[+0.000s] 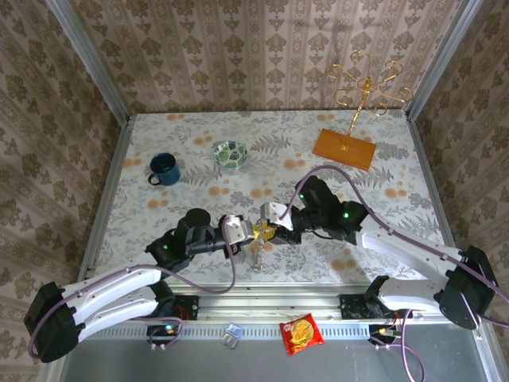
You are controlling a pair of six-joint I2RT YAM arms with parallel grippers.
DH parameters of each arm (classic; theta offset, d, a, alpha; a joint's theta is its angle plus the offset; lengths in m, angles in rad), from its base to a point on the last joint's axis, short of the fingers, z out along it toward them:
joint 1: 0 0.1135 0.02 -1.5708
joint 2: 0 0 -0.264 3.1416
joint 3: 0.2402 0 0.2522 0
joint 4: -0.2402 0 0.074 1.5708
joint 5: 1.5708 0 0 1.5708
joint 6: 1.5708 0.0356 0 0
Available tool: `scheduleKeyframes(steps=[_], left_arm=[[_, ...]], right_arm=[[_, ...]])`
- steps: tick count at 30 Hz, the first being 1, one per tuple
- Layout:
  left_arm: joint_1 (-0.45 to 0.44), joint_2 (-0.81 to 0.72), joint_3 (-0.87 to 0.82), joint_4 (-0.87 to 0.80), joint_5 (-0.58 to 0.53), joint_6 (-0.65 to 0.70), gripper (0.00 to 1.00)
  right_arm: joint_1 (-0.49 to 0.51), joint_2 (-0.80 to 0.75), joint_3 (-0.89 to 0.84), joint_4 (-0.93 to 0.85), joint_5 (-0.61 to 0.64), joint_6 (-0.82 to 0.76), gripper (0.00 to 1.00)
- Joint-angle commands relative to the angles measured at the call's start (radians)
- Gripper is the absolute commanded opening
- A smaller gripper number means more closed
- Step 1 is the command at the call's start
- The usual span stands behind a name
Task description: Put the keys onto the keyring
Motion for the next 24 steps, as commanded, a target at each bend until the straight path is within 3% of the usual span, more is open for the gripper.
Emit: scheduleKeyframes(steps=[1, 20, 24], left_arm=[[0.0, -0.013, -0.051, 0.161, 0.016, -0.041, 0.0], [-0.001, -0.006, -0.08, 0.224, 0.043, -0.065, 0.0], [0.001, -0.005, -0.082, 0.232, 0.045, -0.065, 0.0]], right_arm=[[-0.019, -0.041, -0.079, 0.159, -0.066, 0.102, 0.29], [-0.023, -0.061, -0.145, 0.206, 0.069, 0.118, 0.31], [-0.024, -0.038, -0.126, 0.166, 0.052, 0.104, 0.29]])
